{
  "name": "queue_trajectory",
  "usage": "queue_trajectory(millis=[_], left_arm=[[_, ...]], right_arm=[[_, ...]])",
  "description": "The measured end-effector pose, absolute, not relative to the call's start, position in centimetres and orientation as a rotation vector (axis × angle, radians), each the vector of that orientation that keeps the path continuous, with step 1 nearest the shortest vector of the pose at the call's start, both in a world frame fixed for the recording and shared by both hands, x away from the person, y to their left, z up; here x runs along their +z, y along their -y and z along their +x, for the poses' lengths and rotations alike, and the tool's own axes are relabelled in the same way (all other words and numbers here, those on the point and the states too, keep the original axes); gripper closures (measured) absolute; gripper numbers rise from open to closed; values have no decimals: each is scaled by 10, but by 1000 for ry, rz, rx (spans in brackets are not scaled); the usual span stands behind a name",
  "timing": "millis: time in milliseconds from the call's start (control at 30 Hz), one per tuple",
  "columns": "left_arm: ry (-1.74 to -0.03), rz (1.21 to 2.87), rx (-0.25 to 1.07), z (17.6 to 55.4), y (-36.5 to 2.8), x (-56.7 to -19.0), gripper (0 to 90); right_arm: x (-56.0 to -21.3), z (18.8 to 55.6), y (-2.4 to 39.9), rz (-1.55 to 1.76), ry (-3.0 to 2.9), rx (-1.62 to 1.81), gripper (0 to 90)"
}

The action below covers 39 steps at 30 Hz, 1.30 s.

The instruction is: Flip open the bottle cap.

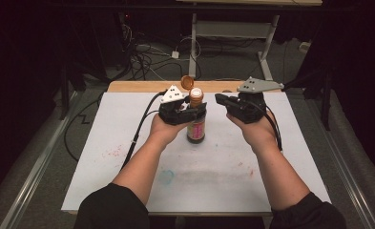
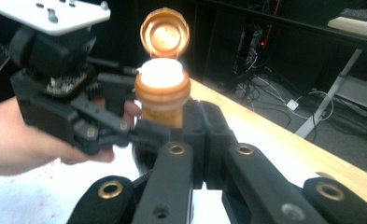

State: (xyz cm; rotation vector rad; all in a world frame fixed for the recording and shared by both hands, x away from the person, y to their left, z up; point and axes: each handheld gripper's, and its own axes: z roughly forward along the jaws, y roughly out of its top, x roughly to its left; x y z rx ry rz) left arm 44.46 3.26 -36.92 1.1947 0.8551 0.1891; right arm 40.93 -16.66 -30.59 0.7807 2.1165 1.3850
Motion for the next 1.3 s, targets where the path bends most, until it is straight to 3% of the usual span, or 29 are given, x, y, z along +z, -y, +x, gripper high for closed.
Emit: queue_trajectory(millis=[333, 500, 900, 1133, 1300], left_arm=[[-862, 1204, 195, 444, -33, -368, 460], [-871, 1210, 199, 445, -32, -367, 458], [-873, 1229, 209, 444, -34, -367, 444], [-880, 1269, 201, 443, -36, -369, 349], [-917, 1275, 179, 445, -41, -374, 213]], right_arm=[[-346, 406, 177, 840, -2142, 1363, 900], [-366, 405, 181, 865, -2162, 1354, 803], [-406, 404, 179, 865, -2210, 1360, 313], [-425, 403, 179, 915, -2188, 1353, 32], [-437, 403, 179, 955, -2193, 1326, 5]])
